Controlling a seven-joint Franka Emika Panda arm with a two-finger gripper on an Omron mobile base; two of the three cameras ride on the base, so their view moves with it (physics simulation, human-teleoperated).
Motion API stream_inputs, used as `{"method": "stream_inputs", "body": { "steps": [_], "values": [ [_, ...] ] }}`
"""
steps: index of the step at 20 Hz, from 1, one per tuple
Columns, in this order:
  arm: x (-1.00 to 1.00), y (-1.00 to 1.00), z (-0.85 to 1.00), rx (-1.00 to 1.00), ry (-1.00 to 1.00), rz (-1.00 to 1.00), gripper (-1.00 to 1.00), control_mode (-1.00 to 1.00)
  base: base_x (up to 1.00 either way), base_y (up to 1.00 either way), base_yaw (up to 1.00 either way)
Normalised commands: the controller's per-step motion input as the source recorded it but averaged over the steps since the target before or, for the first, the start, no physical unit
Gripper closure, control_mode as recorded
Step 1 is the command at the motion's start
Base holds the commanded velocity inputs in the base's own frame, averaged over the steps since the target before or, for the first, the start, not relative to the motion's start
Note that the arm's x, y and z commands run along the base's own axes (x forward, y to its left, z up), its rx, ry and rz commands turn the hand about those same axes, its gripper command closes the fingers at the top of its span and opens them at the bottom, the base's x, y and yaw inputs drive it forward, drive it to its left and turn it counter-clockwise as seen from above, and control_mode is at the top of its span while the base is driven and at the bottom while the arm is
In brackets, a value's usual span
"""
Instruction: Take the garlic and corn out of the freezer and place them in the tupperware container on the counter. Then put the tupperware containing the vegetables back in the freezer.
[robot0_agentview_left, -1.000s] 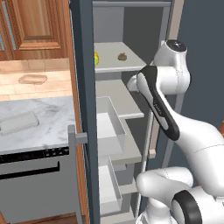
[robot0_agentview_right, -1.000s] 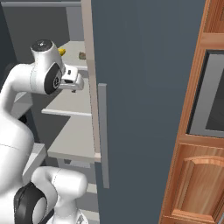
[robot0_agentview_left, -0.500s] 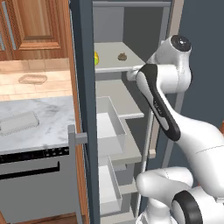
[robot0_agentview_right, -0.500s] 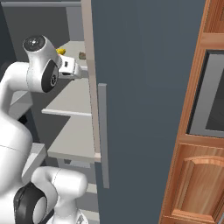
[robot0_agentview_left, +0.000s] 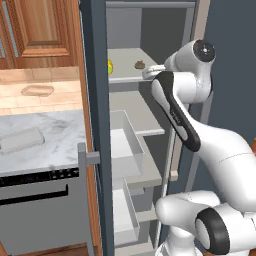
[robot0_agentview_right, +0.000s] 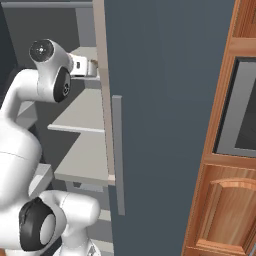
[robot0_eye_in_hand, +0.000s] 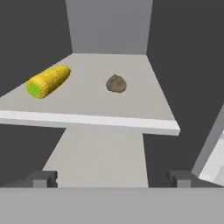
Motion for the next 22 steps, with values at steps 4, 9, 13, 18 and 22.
{"method": "stream_inputs", "body": {
  "steps": [4,9,13,18,22],
  "values": [
    [0.67,0.0,0.1,0.0,-0.04,0.0,-1.0,-1.0,0.0,0.0,0.0],
    [0.72,0.0,0.01,-0.01,0.0,0.0,-1.0,-1.0,0.0,0.0,0.0],
    [0.7,0.0,0.0,-0.01,0.0,0.0,-1.0,-1.0,0.0,0.0,0.0],
    [0.62,0.03,0.02,-0.02,0.02,-0.01,-1.0,-1.0,0.0,0.0,0.0],
    [0.61,0.01,0.0,-0.02,0.04,-0.02,-1.0,-1.0,0.0,0.0,0.0]
  ]
}}
